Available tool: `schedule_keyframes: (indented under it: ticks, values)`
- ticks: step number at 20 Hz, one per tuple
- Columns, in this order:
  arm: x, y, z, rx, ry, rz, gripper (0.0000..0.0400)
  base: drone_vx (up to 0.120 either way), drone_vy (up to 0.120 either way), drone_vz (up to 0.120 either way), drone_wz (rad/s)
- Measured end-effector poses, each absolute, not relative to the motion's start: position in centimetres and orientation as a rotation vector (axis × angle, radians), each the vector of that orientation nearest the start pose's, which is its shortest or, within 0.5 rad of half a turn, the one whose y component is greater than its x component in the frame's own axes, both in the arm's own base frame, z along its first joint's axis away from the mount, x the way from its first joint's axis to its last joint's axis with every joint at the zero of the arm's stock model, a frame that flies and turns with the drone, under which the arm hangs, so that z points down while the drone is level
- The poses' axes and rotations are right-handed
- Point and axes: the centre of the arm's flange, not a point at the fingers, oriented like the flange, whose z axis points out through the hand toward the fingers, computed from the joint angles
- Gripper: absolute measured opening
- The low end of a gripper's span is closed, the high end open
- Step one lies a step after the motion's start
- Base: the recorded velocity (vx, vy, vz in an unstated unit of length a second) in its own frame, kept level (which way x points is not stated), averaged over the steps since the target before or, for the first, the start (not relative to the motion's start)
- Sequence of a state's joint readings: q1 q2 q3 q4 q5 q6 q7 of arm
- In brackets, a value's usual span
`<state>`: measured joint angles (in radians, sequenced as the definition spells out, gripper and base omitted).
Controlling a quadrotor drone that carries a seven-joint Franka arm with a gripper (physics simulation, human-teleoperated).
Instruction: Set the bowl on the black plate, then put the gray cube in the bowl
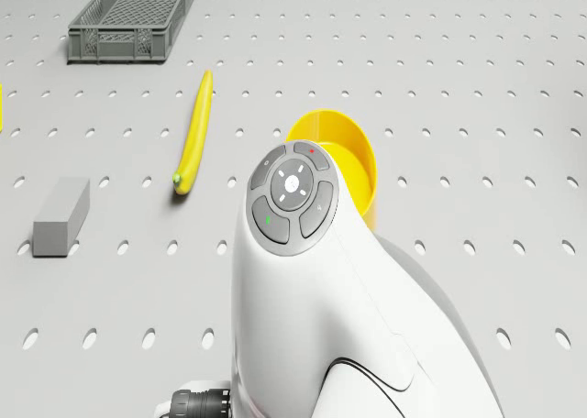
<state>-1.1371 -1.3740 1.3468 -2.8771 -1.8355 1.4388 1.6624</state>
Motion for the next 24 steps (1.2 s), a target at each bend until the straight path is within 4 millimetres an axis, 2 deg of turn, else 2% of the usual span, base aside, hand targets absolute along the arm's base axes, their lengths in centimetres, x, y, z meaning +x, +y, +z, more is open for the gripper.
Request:
schedule_keyframes:
  ticks: [24]
  values:
    - [30.68,0.00,49.07,0.001,-0.002,0.785,0.0400,0.120,0.000,0.000,0.000]
